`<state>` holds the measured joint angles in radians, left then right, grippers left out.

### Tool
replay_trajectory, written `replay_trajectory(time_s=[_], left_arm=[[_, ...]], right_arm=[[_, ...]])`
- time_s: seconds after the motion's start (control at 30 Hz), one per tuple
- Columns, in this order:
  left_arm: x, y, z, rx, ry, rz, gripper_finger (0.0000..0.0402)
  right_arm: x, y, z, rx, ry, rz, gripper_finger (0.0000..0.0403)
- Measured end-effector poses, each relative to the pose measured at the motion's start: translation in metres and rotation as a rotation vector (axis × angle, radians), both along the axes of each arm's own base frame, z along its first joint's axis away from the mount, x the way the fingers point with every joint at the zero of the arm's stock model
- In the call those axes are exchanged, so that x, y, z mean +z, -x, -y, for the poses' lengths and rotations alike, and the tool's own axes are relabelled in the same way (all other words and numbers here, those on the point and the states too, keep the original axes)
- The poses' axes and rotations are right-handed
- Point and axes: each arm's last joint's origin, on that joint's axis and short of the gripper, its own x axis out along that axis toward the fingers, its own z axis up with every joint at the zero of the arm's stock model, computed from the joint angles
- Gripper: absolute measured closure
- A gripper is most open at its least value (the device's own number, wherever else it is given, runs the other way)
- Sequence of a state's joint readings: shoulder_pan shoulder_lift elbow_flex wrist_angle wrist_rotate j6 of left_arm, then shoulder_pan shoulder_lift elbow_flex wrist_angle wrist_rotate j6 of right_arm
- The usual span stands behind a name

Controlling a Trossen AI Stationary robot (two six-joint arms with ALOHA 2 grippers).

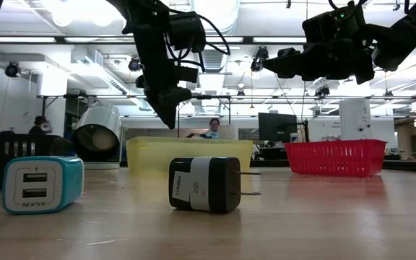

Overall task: Pick and place items into bin
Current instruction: Put the blue charger adapter into the red bin

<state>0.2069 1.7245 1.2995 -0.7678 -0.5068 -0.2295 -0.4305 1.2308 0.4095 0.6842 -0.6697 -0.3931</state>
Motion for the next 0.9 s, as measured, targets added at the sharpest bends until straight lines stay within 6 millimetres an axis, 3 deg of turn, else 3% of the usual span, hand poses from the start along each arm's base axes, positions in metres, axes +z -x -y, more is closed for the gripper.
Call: replay_trajectory(time_s=[0.17,0.37,0.57,0.7,0.9], left_arm=[[0.005,-0.004,0.009,0.008,0.101,0.065,0.0293],[0.015,-0.012,0.033,0.073,0.502,0.219,0.0293],[0.016,-0.015,0.067,0.186,0.819,0.249,0.0292],[0.018,-0.016,0.09,0.379,1.036,0.231,0.0292],[0.034,-0.018,0.131,0.558,1.142,0.242,0.0292]], right_arm=[[0.0,0.0,0.0,0.0,0.0,0.0,0.022],[0.0,0.0,0.0,0.001,0.003,0.0,0.022],[0.0,0.0,0.0,0.0,0.002,0.0,0.022],[0.0,0.0,0.0,0.0,0.002,-0.001,0.022],[0.0,0.0,0.0,0.0,0.004,0.001,0.022]])
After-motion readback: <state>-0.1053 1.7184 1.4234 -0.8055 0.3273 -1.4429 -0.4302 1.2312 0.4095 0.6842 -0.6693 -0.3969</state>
